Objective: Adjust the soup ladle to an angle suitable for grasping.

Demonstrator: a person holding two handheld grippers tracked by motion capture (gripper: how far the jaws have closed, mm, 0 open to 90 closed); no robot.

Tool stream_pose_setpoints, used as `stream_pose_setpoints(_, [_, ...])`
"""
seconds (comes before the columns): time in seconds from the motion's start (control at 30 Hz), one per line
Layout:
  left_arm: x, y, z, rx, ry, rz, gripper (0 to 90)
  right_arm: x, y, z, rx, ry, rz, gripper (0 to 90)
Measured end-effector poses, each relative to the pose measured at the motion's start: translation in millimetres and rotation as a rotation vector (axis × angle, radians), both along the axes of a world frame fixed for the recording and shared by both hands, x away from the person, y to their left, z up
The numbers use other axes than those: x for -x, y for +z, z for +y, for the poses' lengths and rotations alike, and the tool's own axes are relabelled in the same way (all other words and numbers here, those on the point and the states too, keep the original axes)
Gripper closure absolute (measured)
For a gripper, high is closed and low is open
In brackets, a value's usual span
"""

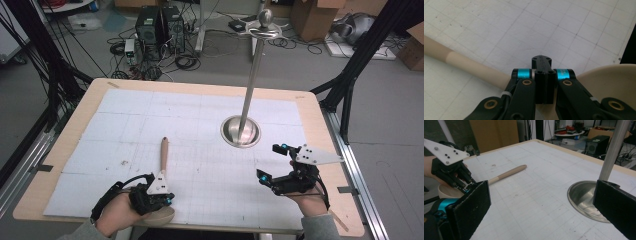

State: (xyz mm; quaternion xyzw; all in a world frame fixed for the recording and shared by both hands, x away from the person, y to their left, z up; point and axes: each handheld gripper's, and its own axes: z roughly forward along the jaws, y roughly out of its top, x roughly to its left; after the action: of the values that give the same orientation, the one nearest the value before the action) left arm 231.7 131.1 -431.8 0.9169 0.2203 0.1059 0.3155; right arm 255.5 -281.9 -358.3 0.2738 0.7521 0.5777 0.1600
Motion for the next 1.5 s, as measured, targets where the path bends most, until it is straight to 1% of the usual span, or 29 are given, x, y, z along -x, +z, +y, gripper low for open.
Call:
stream_pose_setpoints(0.03, [-0.2,0.3,0.7,-0.002,-0.001,0.004,90.0,1.1,0.1,0.4,-0.001,0.001,0.012,0.1])
stream_pose_setpoints(0.07, [-0.7,0.2,1.2,-0.001,-0.001,0.007,90.0,0.8,-0.2,0.7,0.000,0.002,0.007,0.1])
stream_pose_setpoints(0.13, [-1.1,0.6,2.3,-0.003,-0.003,0.018,90.0,1.0,-0.8,1.1,0.003,0.003,0.011,0.1])
stream_pose_setpoints(0.23, [-1.8,1.4,2.4,-0.017,-0.017,0.017,90.0,1.5,-0.8,2.0,0.003,0.005,0.015,0.1])
stream_pose_setpoints(0.3, [-1.7,2.5,2.7,-0.035,-0.030,0.014,90.0,1.2,-0.7,2.2,0.004,0.005,0.007,0.1])
stream_pose_setpoints(0.4, [-2.3,4.3,5.7,-0.056,-0.045,0.020,90.0,1.4,-0.9,1.8,0.004,0.006,0.005,0.1])
stream_pose_setpoints(0.47, [-1.7,5.0,9.5,-0.068,-0.054,0.017,90.0,2.0,-0.8,1.1,0.003,0.005,0.012,0.1])
stream_pose_setpoints(0.53, [-0.9,4.9,15.2,-0.062,-0.053,0.023,90.0,2.5,-0.5,0.3,0.001,0.003,0.015,0.1])
stream_pose_setpoints(0.6, [-0.5,4.6,19.8,-0.057,-0.051,0.026,90.0,2.8,0.3,-0.5,0.000,0.004,0.009,0.1])
stream_pose_setpoints(0.7, [-0.4,4.7,27.9,-0.047,-0.048,0.040,90.0,3.6,0.9,-0.4,-0.001,0.001,0.014,0.1])
stream_pose_setpoints(0.73, [-0.5,4.8,30.4,-0.044,-0.044,0.049,90.0,3.1,0.8,-0.1,0.000,0.002,0.009,0.1])
stream_pose_setpoints(0.87, [-1.3,4.6,41.1,-0.027,-0.048,0.069,90.0,2.5,-0.3,2.0,0.004,0.008,0.015,0.1])
stream_pose_setpoints(0.97, [-0.9,4.3,45.0,-0.026,-0.052,0.065,90.0,1.4,-1.1,2.6,0.008,0.010,0.009,0.1])
stream_pose_setpoints(1.0, [-1.0,4.2,49.1,-0.022,-0.049,0.070,90.0,1.3,-1.7,3.1,0.008,0.013,0.016,0.1])
stream_pose_setpoints(1.03, [-1.7,4.8,51.6,-0.026,-0.053,0.076,90.0,1.3,-1.7,3.2,0.009,0.011,0.018,0.1])
stream_pose_setpoints(1.07, [-1.4,4.4,53.1,-0.023,-0.044,0.074,90.0,1.8,-1.6,3.4,0.009,0.012,0.024,0.1])
stream_pose_setpoints(1.1, [-1.3,4.4,54.3,-0.024,-0.041,0.075,90.0,1.5,-1.5,3.5,0.010,0.012,0.018,0.1])
stream_pose_setpoints(1.2, [-1.7,5.2,57.8,-0.034,-0.042,0.074,90.0,2.0,-0.9,3.9,0.010,0.013,0.018,0.2])
stream_pose_setpoints(1.27, [-2.0,5.8,62.5,-0.046,-0.032,0.071,90.0,2.2,-0.6,4.7,0.010,0.015,0.019,0.1])
stream_pose_setpoints(1.3, [-2.2,6.1,64.1,-0.045,-0.025,0.075,90.0,2.0,-0.8,4.8,0.011,0.018,0.017,0.1])
stream_pose_setpoints(1.37, [-2.4,6.4,67.3,-0.055,-0.016,0.070,90.0,1.9,-1.0,5.0,0.012,0.018,0.018,0.1])
stream_pose_setpoints(1.4, [-3.0,6.6,69.3,-0.063,-0.017,0.067,90.0,1.3,-1.2,4.8,0.014,0.017,0.011,0.1])
stream_pose_setpoints(1.5, [-3.8,6.5,73.6,-0.064,-0.007,0.068,90.0,1.5,-1.1,4.8,0.012,0.017,0.016,0.1])
